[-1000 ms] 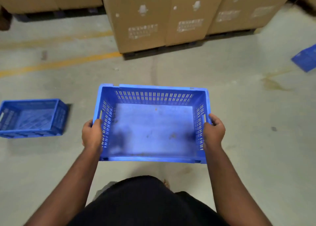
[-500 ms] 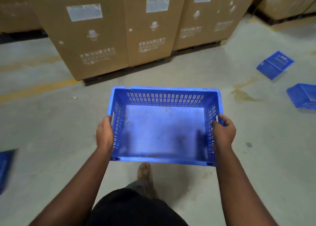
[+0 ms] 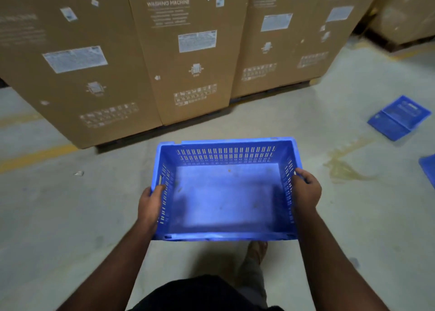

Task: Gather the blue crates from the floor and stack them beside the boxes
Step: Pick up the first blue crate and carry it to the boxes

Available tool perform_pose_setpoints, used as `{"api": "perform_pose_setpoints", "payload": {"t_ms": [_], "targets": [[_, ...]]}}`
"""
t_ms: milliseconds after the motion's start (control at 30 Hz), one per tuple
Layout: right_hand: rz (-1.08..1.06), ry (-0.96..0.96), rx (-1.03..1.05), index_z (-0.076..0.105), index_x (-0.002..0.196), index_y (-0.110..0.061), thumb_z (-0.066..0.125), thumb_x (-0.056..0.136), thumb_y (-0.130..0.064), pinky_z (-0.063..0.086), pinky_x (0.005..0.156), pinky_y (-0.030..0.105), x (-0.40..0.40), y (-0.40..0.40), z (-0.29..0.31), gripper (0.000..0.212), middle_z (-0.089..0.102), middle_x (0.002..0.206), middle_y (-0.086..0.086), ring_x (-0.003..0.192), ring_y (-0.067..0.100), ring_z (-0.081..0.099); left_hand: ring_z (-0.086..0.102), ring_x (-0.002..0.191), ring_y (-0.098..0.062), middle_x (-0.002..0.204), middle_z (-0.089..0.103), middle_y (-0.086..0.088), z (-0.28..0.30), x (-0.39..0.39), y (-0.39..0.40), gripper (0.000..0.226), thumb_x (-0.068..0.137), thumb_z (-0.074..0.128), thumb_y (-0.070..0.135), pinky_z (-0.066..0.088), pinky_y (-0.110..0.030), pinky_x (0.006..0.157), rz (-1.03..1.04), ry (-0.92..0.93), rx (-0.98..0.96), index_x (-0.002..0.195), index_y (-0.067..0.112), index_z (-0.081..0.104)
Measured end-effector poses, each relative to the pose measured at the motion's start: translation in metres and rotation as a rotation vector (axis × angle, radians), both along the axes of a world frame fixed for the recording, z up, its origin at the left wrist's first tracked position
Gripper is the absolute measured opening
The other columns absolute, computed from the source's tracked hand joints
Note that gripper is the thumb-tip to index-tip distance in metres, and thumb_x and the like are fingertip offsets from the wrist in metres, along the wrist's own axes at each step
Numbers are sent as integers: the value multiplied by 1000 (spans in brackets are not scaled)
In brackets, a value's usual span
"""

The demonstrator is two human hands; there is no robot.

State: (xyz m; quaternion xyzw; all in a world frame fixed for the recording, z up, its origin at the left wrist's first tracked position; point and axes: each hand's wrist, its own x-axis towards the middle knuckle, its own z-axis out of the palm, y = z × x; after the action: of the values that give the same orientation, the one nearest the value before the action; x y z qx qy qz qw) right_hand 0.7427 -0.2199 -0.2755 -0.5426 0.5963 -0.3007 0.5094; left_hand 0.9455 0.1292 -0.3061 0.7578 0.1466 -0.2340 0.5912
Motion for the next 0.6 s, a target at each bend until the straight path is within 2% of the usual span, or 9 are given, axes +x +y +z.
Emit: {"api": "perform_pose_setpoints", "payload": {"t_ms": [100, 167, 233, 267, 333, 400, 467, 533, 600], "targets": [[47, -16, 21, 75, 84, -45, 63, 62, -40, 59, 89, 44, 46, -85, -6, 26, 77, 93, -6, 82, 21, 70, 73, 78, -34, 82, 76, -13, -11, 12, -70, 27, 81, 69, 34, 60, -49, 73, 49, -17, 43, 95, 11, 70], [76, -61, 31, 76, 84, -32, 65, 64, -30, 57, 84, 44, 71, -137, -3, 23, 75, 90, 0, 77, 21, 65, 70, 72, -31, 73, 73, -10, -18, 25, -112, 8, 86, 66, 9, 61, -41, 65, 65, -30, 77, 92, 7, 70], [107, -59, 41, 74, 82, -27, 63, 67, -22, 54, 77, 44, 94, -189, -3, 18, 73, 88, 8, 76, 24, 62, 68, 68, -25, 69, 74, -1, -25, 45, -153, 27, 83, 58, -11, 62, -37, 62, 73, -31, 107, 98, 5, 73], [117, -41, 40, 73, 82, -27, 64, 68, -22, 55, 77, 45, 105, -213, -3, 17, 73, 89, 10, 76, 24, 62, 68, 69, -24, 71, 75, 0, -28, 55, -174, 33, 82, 55, -15, 63, -42, 69, 63, -20, 133, 99, 6, 74], [141, 23, 37, 74, 82, -28, 64, 69, -21, 58, 80, 47, 129, -258, -12, 17, 75, 89, 8, 73, 22, 64, 69, 73, -24, 78, 76, -5, -33, 69, -210, 35, 81, 56, -11, 62, -51, 80, 68, 1, 162, 93, 15, 75], [205, 116, 0, 74, 86, -30, 64, 70, -16, 58, 79, 46, 159, -291, -20, 23, 73, 85, 3, 69, 20, 65, 71, 74, -22, 80, 76, -3, -46, 85, -237, 34, 73, 58, 6, 62, -47, 79, 92, -2, 205, 82, 33, 77], [340, 261, -87, 77, 94, -30, 66, 70, -10, 56, 78, 43, 195, -320, -34, 33, 75, 90, 4, 77, 27, 70, 74, 78, -24, 81, 77, -1, -81, 112, -258, 40, 68, 54, 19, 61, -47, 80, 85, -9, 270, 81, 52, 73], [438, 397, -133, 81, 99, -25, 66, 67, -10, 57, 81, 42, 235, -347, -57, 39, 76, 97, 8, 87, 35, 71, 75, 81, -29, 84, 77, -5, -123, 142, -279, 37, 68, 52, 24, 61, -50, 80, 60, 8, 337, 86, 52, 69], [490, 478, -143, 81, 102, -24, 64, 64, -13, 59, 85, 45, 273, -375, -96, 42, 77, 99, 11, 89, 38, 72, 74, 82, -34, 86, 77, -8, -148, 166, -312, 35, 68, 51, 26, 60, -48, 78, 30, 22, 423, 94, 38, 71]]}}
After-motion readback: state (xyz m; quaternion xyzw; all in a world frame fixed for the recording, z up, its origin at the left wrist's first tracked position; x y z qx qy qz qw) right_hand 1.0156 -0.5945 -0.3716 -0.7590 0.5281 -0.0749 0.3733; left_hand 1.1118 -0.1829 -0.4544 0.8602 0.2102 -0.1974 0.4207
